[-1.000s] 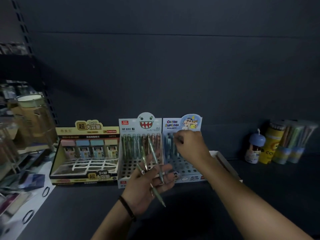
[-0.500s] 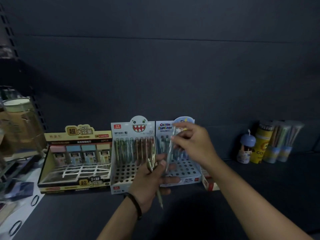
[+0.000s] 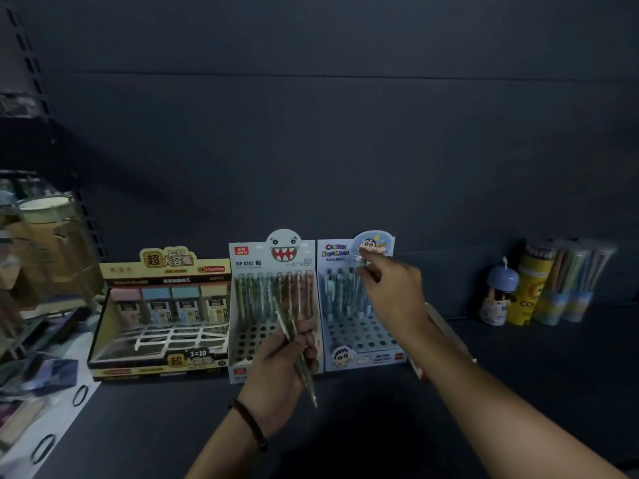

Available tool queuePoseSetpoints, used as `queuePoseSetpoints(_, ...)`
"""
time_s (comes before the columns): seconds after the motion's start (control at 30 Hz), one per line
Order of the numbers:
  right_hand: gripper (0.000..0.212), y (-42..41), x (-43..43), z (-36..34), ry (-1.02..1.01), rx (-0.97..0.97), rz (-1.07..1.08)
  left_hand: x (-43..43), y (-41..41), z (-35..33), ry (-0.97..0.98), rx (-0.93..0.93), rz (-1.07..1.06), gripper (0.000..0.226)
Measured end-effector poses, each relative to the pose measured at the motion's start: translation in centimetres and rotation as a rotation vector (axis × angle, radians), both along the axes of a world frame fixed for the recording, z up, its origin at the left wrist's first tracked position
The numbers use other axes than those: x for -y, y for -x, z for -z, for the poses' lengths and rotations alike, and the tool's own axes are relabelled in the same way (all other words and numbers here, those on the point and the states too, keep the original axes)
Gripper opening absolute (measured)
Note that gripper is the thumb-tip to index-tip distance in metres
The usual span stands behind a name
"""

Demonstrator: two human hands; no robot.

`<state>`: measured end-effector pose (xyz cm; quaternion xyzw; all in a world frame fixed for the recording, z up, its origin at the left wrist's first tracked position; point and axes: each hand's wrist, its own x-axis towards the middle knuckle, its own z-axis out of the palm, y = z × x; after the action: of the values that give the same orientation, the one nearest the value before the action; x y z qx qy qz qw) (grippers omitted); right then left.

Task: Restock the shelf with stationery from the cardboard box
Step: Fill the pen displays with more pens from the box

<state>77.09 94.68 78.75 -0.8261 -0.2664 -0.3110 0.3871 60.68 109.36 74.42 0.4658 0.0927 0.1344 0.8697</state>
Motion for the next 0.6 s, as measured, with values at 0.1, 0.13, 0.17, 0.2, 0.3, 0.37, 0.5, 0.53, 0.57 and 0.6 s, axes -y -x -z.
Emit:
queuePoseSetpoints(0.1, 0.033, -0.2, -0.4, 0.1, 0.053, 0.04, 0.01, -0.2, 0.4, 0.0, -0.053, 0.013, 0.039, 0.027)
queuePoseSetpoints(0.13, 0.033, -0.3, -0.4, 0.2, 0.063, 0.042, 0.011, -0.2, 0.5, 0.0, -0.069, -0.011, 0.053, 0.027)
queuePoseSetpoints(0.17, 0.032, -0.3, -0.5, 0.2, 0.08, 0.035, 0.011, -0.2, 0.6, 0.1, -0.08, -0.03, 0.056, 0.028)
queuePoseSetpoints(0.2, 0.03, -0.4, -0.6, 0.3, 0.096, 0.022, 0.01, -0.2, 0.5, 0.1, -0.083, -0.037, 0.056, 0.029)
queuePoseSetpoints(0.3, 0.015, -0.6, -0.8, 0.5, 0.24, -0.017, 0.041, -0.4, 0.3, 0.4, -0.046, -0.044, 0.04, 0.031)
queuePoseSetpoints(0.37, 0.026, -0.4, -0.9, 0.5, 0.308, -0.107, 0.051, -0.6, 0.2, 0.6, -0.039, -0.041, 0.05, 0.031)
queuePoseSetpoints(0.5, 0.02, 0.8, -0.6, -0.5, 0.183, -0.208, -0.016, -0.9, 0.9, 0.4, -0.078, 0.038, 0.044, 0.033)
queuePoseSetpoints(0.53, 0.018, 1.6, -0.9, -1.0, 0.1, -0.215, -0.044, -1.1, 1.1, 0.2, -0.075, 0.059, 0.033, 0.032)
queuePoseSetpoints(0.57, 0.019, 2.6, -1.2, -1.6, 0.01, -0.223, -0.084, -1.3, 1.3, 0.1, -0.07, 0.073, 0.02, 0.031)
queuePoseSetpoints(0.6, 0.019, 3.6, -1.7, -2.1, -0.058, -0.233, -0.142, -1.6, 1.5, 0.0, -0.067, 0.079, 0.009, 0.031)
